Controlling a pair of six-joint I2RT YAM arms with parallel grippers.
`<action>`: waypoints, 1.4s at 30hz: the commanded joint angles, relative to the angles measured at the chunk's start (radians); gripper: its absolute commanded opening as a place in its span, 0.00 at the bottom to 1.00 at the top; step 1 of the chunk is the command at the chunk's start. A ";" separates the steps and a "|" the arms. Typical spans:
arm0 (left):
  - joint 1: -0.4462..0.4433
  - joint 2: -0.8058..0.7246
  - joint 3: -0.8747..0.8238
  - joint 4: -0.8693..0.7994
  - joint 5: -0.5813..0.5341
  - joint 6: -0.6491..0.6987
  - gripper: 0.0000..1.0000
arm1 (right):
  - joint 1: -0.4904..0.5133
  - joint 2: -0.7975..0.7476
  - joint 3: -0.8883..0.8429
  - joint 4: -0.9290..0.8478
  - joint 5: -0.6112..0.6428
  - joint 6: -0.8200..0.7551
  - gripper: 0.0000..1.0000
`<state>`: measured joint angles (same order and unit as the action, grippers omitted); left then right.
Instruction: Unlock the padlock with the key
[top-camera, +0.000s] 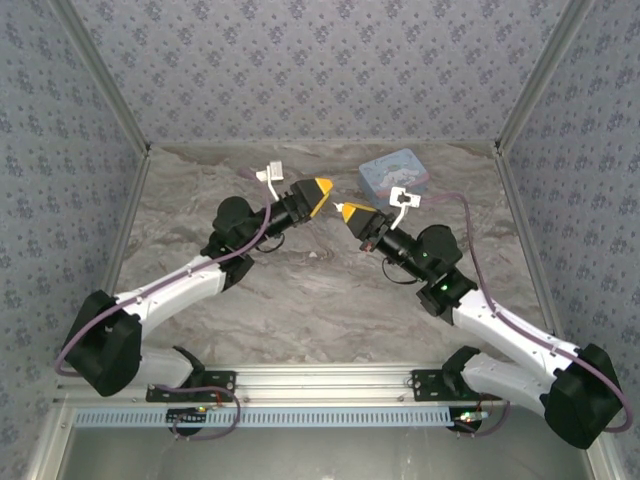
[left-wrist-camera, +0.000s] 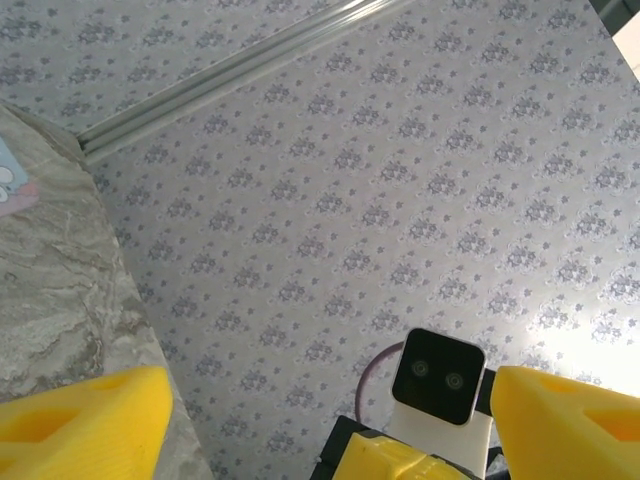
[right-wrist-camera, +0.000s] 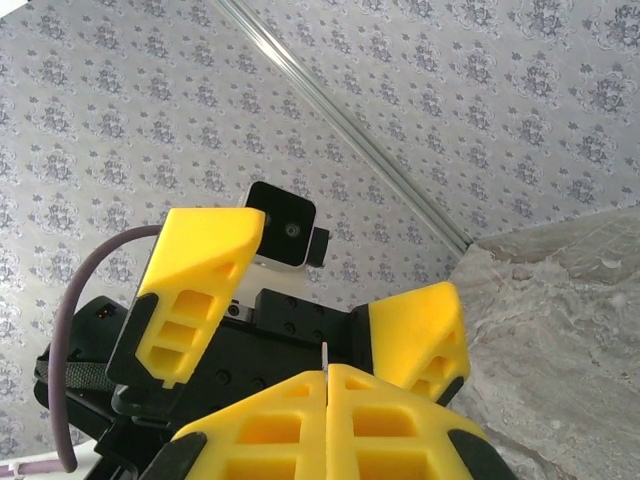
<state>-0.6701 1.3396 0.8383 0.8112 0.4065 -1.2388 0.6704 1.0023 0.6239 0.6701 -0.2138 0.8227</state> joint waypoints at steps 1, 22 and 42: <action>-0.013 0.000 0.050 0.025 0.036 0.047 0.74 | 0.006 0.002 0.031 0.054 0.029 0.012 0.02; -0.029 0.010 0.087 -0.001 0.074 0.081 0.29 | 0.009 0.016 0.040 0.062 0.057 0.019 0.02; -0.034 0.010 0.085 -0.047 0.054 0.091 0.38 | 0.014 0.018 0.054 0.052 0.058 0.014 0.02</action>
<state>-0.7006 1.3449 0.8898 0.7547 0.4564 -1.1675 0.6769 1.0241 0.6445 0.6930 -0.1745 0.8379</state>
